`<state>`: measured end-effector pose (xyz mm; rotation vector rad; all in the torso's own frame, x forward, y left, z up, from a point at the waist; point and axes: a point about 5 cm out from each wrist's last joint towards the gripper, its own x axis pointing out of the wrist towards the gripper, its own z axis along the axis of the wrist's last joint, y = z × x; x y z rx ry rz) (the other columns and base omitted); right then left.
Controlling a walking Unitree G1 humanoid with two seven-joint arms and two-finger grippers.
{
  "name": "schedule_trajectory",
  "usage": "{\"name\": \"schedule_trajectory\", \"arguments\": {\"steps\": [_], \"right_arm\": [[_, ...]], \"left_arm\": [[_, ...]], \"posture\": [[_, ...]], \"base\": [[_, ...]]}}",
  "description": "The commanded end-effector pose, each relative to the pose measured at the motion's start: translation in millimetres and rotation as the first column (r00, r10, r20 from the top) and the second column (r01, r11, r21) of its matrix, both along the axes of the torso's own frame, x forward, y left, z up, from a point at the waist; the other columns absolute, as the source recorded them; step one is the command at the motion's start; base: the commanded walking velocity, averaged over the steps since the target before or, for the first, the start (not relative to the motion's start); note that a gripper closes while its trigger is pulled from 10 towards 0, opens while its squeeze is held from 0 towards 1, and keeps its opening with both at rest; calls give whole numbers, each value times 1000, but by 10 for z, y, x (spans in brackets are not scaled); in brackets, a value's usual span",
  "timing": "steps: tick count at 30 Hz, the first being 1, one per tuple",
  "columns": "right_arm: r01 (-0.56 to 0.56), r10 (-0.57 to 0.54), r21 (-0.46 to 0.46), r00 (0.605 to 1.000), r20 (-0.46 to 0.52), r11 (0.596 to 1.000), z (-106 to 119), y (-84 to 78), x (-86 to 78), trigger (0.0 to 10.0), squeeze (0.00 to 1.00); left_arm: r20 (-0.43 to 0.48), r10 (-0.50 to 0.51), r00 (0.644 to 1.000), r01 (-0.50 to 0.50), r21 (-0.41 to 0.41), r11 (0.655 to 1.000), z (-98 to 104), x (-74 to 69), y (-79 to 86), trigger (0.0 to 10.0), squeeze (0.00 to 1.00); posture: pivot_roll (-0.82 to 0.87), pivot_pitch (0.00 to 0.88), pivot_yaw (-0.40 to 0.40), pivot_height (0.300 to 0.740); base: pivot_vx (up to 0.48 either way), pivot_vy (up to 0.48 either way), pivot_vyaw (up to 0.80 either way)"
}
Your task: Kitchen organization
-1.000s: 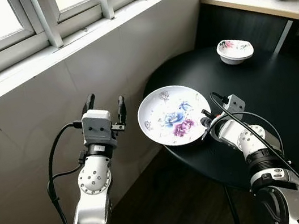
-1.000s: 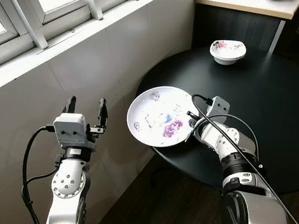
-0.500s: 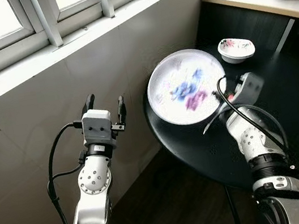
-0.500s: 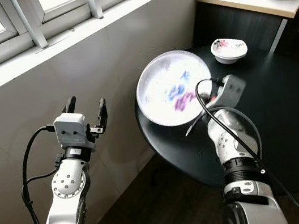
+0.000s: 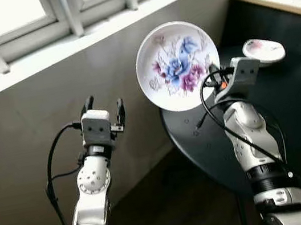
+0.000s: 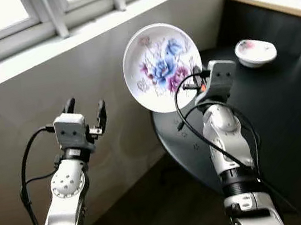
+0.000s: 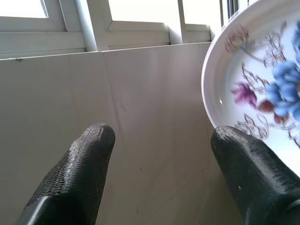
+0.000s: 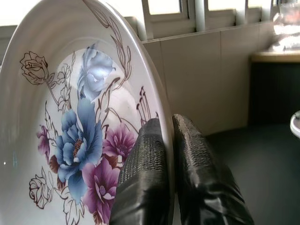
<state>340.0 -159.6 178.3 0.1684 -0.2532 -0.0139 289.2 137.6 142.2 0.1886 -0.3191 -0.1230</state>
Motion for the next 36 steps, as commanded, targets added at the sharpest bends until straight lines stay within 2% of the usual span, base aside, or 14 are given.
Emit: {"name": "schedule_trajectory", "arguments": {"steps": [1, 14, 36], "right_arm": [[6, -5, -13, 998, 67, 1000, 114, -1, -28, 0, 0], [-44, 46, -25, 995, 91, 999, 94, 107, -55, 0, 0], [-77, 80, -34, 993, 88, 996, 72, 175, -59, 0, 0]], "left_arm": [[-10, 9, 1000, -9, 12, 1000, -12, 6, 21, 10000, 0], [-10, 9, 1000, -9, 16, 1000, -24, 4, 20, 10000, 0], [-13, 13, 1000, -13, 4, 1000, -17, 9, 19, 10000, 0]], "posture": [[32, 0, -41, 740], [33, 0, -39, 740], [35, 0, -43, 740]], "base": [[0, 0, 800], [0, 0, 800], [0, 0, 800]]}}
